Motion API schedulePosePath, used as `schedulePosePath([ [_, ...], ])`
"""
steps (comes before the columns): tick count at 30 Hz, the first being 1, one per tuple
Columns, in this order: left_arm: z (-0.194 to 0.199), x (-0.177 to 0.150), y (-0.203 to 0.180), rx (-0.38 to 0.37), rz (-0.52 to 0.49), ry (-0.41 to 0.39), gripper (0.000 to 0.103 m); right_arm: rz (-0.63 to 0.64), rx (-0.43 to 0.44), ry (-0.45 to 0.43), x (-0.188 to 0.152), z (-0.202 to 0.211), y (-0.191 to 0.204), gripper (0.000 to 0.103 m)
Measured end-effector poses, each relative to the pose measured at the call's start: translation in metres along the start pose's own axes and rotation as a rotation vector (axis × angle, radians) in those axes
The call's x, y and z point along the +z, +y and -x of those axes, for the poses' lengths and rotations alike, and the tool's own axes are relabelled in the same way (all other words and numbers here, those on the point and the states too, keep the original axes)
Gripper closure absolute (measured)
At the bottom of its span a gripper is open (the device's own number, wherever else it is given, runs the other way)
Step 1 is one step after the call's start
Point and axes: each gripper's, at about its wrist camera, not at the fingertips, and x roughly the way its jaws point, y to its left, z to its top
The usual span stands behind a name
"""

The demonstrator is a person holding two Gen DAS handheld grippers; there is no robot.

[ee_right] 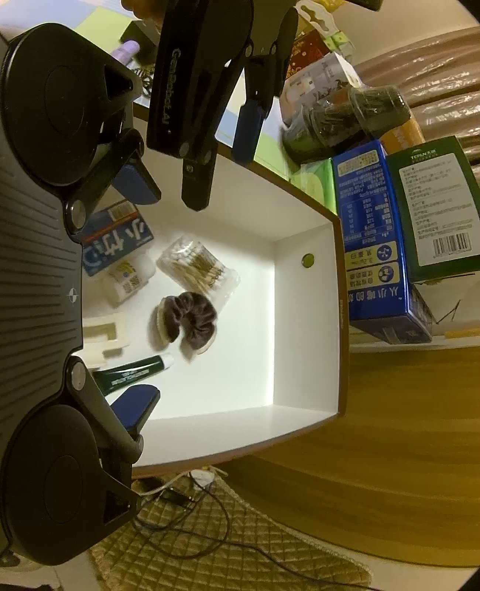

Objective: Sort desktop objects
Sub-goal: 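Withdraw both tools from the box back over the table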

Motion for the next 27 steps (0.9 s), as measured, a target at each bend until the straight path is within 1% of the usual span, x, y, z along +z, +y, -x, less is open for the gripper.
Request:
schedulePosePath([
  [2,0.007,-0.005,-0.001,0.009,0.007,-0.005,0.039,-0.01,-0.001,-0.002,-0.003,0.005,0.0,0.002],
  [3,0.01,-0.007,-0.001,0.012,0.01,-0.005,0.036,-0.017,-0.002,-0.002,-0.004,0.009,0.0,0.002],
  [5,0.017,-0.012,-0.002,0.018,0.021,-0.002,0.033,-0.029,-0.004,-0.005,-0.007,0.014,0.0,0.002],
  [16,0.053,-0.033,-0.005,0.05,0.072,-0.009,0.027,-0.071,-0.03,-0.032,-0.021,0.044,0.006,0.002],
  [20,0.065,-0.042,-0.008,0.058,0.086,-0.004,0.022,-0.084,-0.036,-0.036,-0.027,0.053,0.01,0.002],
  [27,0.082,-0.058,-0.012,0.062,0.108,0.003,0.021,-0.094,-0.037,-0.043,-0.038,0.068,0.021,0.002],
])
